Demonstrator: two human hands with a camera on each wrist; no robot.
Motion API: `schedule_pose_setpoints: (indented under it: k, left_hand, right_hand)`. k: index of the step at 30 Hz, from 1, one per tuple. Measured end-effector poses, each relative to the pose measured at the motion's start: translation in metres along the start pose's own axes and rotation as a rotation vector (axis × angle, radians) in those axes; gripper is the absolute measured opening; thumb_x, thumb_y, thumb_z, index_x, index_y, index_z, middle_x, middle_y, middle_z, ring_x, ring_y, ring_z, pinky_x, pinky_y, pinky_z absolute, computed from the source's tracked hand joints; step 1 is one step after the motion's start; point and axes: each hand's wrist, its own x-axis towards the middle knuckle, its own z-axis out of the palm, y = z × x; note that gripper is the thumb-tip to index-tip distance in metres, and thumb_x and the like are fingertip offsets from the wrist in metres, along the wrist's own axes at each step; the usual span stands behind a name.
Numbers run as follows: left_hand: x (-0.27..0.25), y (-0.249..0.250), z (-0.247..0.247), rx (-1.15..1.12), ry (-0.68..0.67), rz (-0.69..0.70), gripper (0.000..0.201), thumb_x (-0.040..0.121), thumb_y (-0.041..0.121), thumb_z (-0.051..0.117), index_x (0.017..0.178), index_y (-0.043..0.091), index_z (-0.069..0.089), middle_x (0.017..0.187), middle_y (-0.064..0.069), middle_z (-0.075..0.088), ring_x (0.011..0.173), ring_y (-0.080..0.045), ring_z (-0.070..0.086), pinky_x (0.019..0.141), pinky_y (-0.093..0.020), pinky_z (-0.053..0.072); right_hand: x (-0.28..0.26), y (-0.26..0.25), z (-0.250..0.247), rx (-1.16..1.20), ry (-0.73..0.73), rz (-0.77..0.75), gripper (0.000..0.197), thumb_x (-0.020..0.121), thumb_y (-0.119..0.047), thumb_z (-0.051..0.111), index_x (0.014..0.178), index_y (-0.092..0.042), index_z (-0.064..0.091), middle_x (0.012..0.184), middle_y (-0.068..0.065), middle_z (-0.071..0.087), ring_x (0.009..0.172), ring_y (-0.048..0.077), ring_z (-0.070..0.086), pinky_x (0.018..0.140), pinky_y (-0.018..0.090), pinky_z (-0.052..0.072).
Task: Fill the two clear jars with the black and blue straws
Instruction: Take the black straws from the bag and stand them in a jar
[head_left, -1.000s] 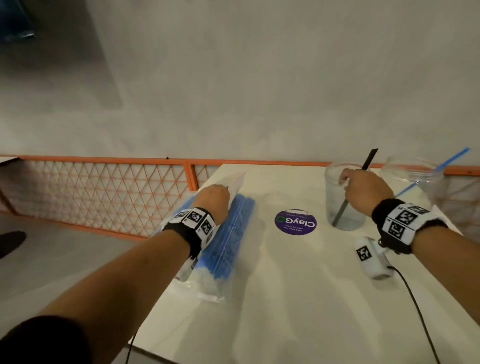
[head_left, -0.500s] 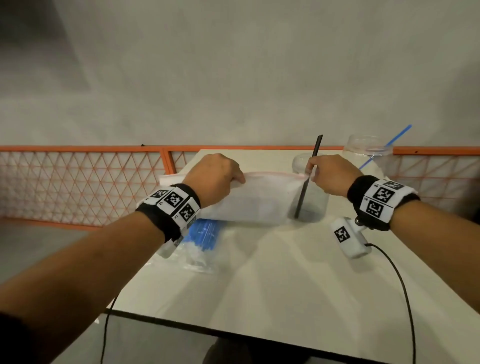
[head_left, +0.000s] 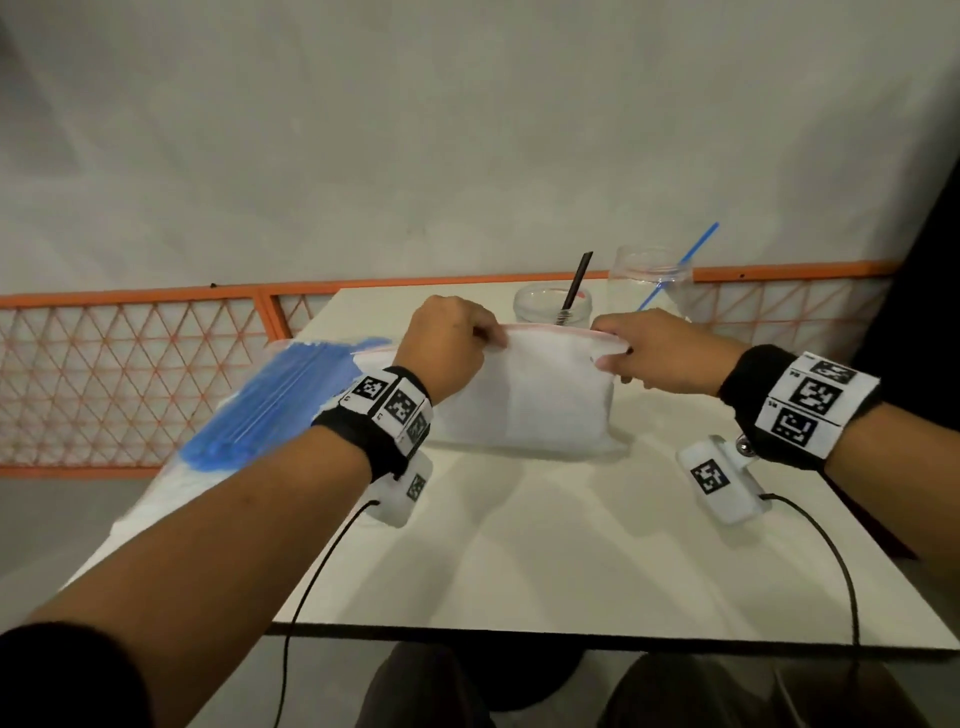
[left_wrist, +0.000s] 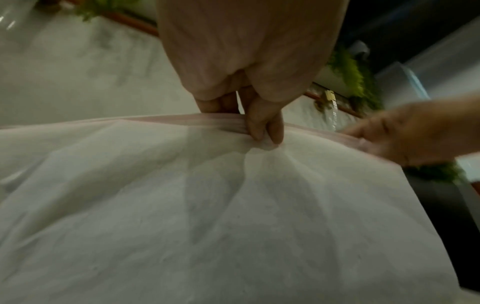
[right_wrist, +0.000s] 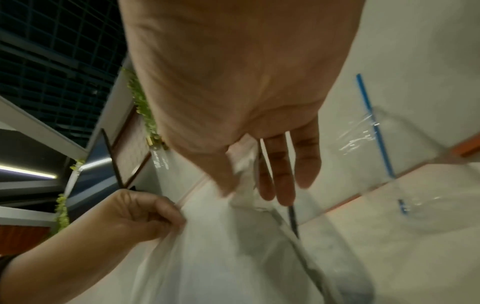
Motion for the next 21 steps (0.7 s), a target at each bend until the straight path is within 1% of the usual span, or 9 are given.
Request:
schedule_pose_setpoints:
  k: [2,4,8,12,15,16,17,19,21]
  left_hand:
    - [0.001,0.004,0.011,-0.019,-0.084,-0.007,0.03,0.079,-0.01,0.056,0.08,0.014,0.073,0.083,-0.001,0.072,0.084,-0.023,0.066,0.075,-0.027,0.048]
    - [0.0,0.011,0.023,-0.063,-0.156,0.055,0.024,0.078,-0.006,0.061,0.088,0.016,0.064,0.089,0.001,0.066,0.088,-0.023,0.064,0.075,-0.029,0.048]
    - [0.008,0.023,0.045,-0.172,-0.203,0.142,0.035,0.08,0.016,0.077,0.113,0.014,0.066,0.109,0.0,0.068,0.095,-0.011,0.06,0.087,-0.023,0.046]
    - [0.022,0.03,0.063,-0.126,-0.179,0.157,0.021,0.084,0.028,0.074,0.103,0.019,0.072,0.1,0.002,0.072,0.09,-0.017,0.064,0.076,-0.029,0.048]
    - [0.033,0.036,0.068,-0.166,-0.143,0.148,0.012,0.088,0.023,0.07,0.097,0.017,0.075,0.094,-0.001,0.072,0.086,-0.02,0.064,0.072,-0.033,0.049]
    - [0.037,0.039,0.069,-0.187,-0.134,0.147,0.012,0.088,0.021,0.07,0.098,0.017,0.075,0.095,-0.001,0.072,0.086,-0.02,0.065,0.072,-0.031,0.048]
    - [0.039,0.042,0.07,-0.217,-0.129,0.151,0.013,0.087,0.022,0.071,0.098,0.017,0.074,0.095,-0.001,0.072,0.085,-0.019,0.065,0.071,-0.03,0.047]
    - [0.041,0.049,0.072,-0.275,-0.112,0.158,0.016,0.084,0.026,0.075,0.097,0.017,0.074,0.092,-0.001,0.072,0.082,-0.02,0.064,0.069,-0.031,0.049]
    - [0.042,0.052,0.075,-0.303,-0.091,0.142,0.015,0.082,0.026,0.076,0.094,0.016,0.074,0.09,-0.003,0.073,0.081,-0.022,0.066,0.07,-0.035,0.052]
  right_hand:
    - [0.001,0.009,0.001,-0.058,-0.044,0.063,0.018,0.092,-0.012,0.052,0.079,-0.023,0.058,0.069,-0.001,0.061,0.053,0.009,0.059,0.045,0.013,0.04]
    - [0.005,0.012,0.005,-0.076,-0.062,0.079,0.015,0.091,-0.009,0.053,0.079,-0.014,0.06,0.07,0.003,0.062,0.049,0.009,0.059,0.046,0.016,0.043]
    - [0.022,0.012,0.011,-0.003,0.03,0.102,0.02,0.082,-0.012,0.071,0.076,-0.014,0.052,0.07,0.004,0.06,0.042,0.007,0.059,0.041,0.02,0.043]
    - [0.036,0.013,0.009,0.056,0.08,0.11,0.03,0.073,-0.013,0.081,0.08,-0.012,0.052,0.084,0.008,0.061,0.047,0.012,0.063,0.042,0.019,0.047]
    - [0.04,0.015,-0.005,0.041,0.045,0.102,0.029,0.074,-0.001,0.076,0.087,-0.015,0.055,0.095,0.01,0.059,0.066,0.017,0.061,0.059,0.033,0.057]
    - [0.04,0.014,-0.009,0.03,0.033,0.106,0.031,0.074,0.003,0.073,0.088,-0.017,0.054,0.095,0.009,0.059,0.072,0.02,0.061,0.065,0.037,0.057]
    - [0.041,0.013,-0.012,0.035,0.036,0.117,0.034,0.074,0.005,0.072,0.087,-0.019,0.051,0.094,0.008,0.059,0.075,0.021,0.06,0.066,0.037,0.056]
    - [0.043,0.008,-0.016,0.049,0.068,0.142,0.039,0.071,0.009,0.071,0.087,-0.017,0.047,0.088,0.009,0.058,0.072,0.021,0.057,0.059,0.033,0.055]
    - [0.049,0.003,-0.02,0.01,0.069,0.159,0.043,0.066,0.013,0.071,0.089,-0.014,0.046,0.081,0.011,0.059,0.069,0.022,0.057,0.057,0.04,0.057]
